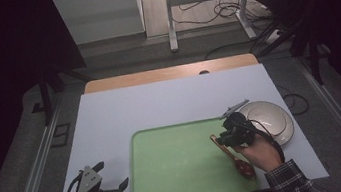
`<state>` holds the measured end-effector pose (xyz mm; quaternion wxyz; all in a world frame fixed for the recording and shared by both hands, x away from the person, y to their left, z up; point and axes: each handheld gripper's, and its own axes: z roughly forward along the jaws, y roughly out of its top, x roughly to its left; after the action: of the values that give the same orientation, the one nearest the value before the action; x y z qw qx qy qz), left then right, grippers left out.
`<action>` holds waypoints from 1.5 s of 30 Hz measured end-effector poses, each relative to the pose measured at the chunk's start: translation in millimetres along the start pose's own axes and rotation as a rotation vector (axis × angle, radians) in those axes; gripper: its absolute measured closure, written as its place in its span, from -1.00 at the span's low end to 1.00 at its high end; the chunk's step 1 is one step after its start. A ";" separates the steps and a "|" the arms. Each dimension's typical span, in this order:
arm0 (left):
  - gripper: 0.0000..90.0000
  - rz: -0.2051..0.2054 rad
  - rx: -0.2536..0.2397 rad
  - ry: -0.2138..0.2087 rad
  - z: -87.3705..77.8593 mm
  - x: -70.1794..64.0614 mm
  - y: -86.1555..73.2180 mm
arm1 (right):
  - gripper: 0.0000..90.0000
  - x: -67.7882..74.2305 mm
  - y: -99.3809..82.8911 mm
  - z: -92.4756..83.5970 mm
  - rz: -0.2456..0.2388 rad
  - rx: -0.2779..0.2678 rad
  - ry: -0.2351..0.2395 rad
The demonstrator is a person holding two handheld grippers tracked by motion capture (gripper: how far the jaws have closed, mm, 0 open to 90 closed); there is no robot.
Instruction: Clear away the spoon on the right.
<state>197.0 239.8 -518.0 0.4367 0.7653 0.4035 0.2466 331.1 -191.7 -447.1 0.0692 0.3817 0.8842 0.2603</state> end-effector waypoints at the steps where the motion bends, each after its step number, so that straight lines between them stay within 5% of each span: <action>1: -0.96 0.000 0.000 0.000 0.0 0.0 0.0 | 0.58 0.6 -1.2 0.9 -0.001 -0.005 0.000; 13: -0.96 -0.001 0.000 0.000 0.1 0.0 -0.1 | 0.64 3.5 -21.4 11.0 -0.026 -0.054 0.004; 20: -0.96 -0.001 0.001 0.000 0.3 0.0 -0.1 | 0.86 3.5 -38.4 18.6 -0.022 -0.105 -0.011; 24: -0.96 0.000 0.001 -0.001 0.2 -0.1 0.0 | 0.99 6.6 -41.6 25.4 -0.052 -0.095 -0.026; 45: -0.96 0.007 0.010 -0.002 1.0 -0.6 -0.2 | 1.00 4.4 -46.2 42.1 -0.076 -0.052 -0.054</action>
<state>197.3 238.9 -518.7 0.4324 0.7692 0.4016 0.2451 312.0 -197.9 -506.5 0.1128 0.3527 0.8888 0.2701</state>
